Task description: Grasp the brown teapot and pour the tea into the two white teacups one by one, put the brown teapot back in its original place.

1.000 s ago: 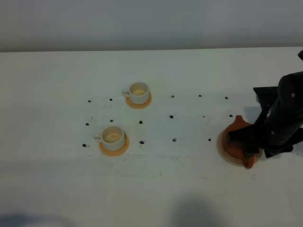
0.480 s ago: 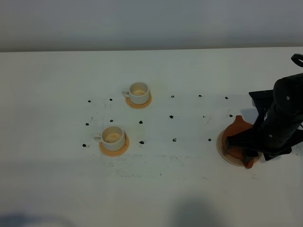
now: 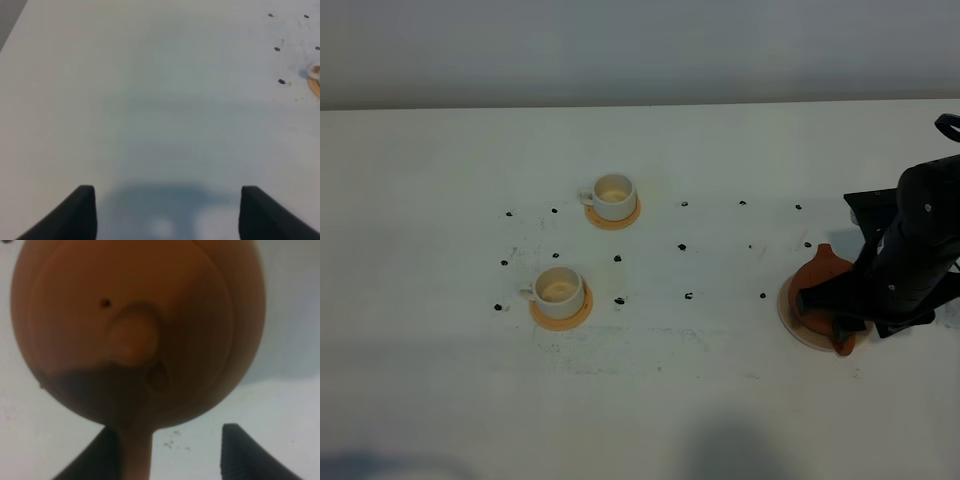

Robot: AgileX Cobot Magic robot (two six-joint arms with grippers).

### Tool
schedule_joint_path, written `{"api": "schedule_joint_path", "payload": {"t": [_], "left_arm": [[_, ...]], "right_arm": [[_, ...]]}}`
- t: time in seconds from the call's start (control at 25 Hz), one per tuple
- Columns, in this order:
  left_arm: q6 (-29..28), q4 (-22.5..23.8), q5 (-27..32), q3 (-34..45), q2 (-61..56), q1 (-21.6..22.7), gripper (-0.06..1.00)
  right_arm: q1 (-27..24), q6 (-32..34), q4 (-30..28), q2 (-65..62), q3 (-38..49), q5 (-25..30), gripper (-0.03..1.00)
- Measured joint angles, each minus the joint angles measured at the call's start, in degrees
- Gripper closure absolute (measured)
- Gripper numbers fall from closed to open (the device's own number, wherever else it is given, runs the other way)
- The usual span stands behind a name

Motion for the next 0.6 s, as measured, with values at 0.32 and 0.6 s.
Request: {"api": "schedule_joint_path", "payload": {"t": [0.32, 0.6], "left_arm": [[0.0, 0.0, 0.0, 0.0, 0.0, 0.0, 0.37], [0.0, 0.0, 0.0, 0.0, 0.0, 0.0, 0.37]], "right_arm": [[0.4, -1.6, 0.7, 0.0, 0.0, -1.0, 0.57], [0.4, -2.0, 2.6, 0.0, 0.0, -1.7, 0.59]]}}
